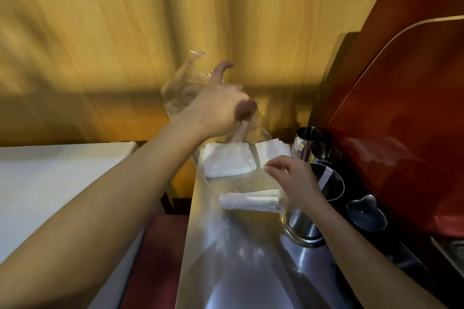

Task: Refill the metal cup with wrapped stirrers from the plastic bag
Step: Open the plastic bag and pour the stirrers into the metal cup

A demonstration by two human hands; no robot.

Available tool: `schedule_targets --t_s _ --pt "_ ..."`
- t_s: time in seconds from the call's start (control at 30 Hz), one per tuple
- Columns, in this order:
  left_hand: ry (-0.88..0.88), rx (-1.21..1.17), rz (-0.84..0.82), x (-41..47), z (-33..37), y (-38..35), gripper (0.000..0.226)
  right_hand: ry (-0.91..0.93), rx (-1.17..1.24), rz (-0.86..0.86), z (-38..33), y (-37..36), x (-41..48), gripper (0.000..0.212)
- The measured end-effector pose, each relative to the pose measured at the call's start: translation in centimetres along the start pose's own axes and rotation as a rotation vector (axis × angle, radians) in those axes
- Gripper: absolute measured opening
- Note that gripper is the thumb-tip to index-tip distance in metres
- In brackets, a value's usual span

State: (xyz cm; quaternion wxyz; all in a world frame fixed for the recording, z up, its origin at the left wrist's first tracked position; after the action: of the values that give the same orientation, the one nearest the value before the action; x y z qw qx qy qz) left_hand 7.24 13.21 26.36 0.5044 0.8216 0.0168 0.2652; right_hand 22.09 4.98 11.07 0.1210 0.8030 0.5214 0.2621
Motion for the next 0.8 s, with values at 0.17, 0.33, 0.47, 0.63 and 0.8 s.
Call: schedule_targets --t_s 0.17,0.33,0.47,0.63,0.8 --pt "0.175 -0.014 0.021 0.1 -2.4 0.4 0.014 -0.029 0.052 0.029 1.1 0.2 -1.7 0.009" --pt "0.309 -0.092 0.057 -0.7 -3.8 0.2 0.014 -0.014 0.08 0.075 1.2 1.0 -2.1 0.006" --pt "0.378 -0.148 0.031 -1.6 -4.6 -0.4 0.014 -0.029 0.195 0.174 1.3 1.5 -2.1 0.024" --pt "0.441 -0.217 0.019 -3.1 -5.3 -1.9 0.017 -0.013 0.242 0.3 0.7 3.0 -1.2 0.025" --pt "0.514 -0.298 -0.039 -5.1 -6.4 -3.7 0.012 0.055 0.22 0.256 -1.5 4.8 0.9 0.015"
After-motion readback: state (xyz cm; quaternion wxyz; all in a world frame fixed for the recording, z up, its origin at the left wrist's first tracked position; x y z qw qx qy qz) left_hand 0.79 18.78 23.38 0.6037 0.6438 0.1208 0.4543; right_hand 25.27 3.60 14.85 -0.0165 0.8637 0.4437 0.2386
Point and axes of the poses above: each hand's wrist, its own x-axis towards the middle knuckle, its own y-axis out of the back of the hand, z = x × y, the point moved 1 cm from there along x, towards the middle knuckle, and after that the axes turned 1 degree about y, right-handed, at the moved point
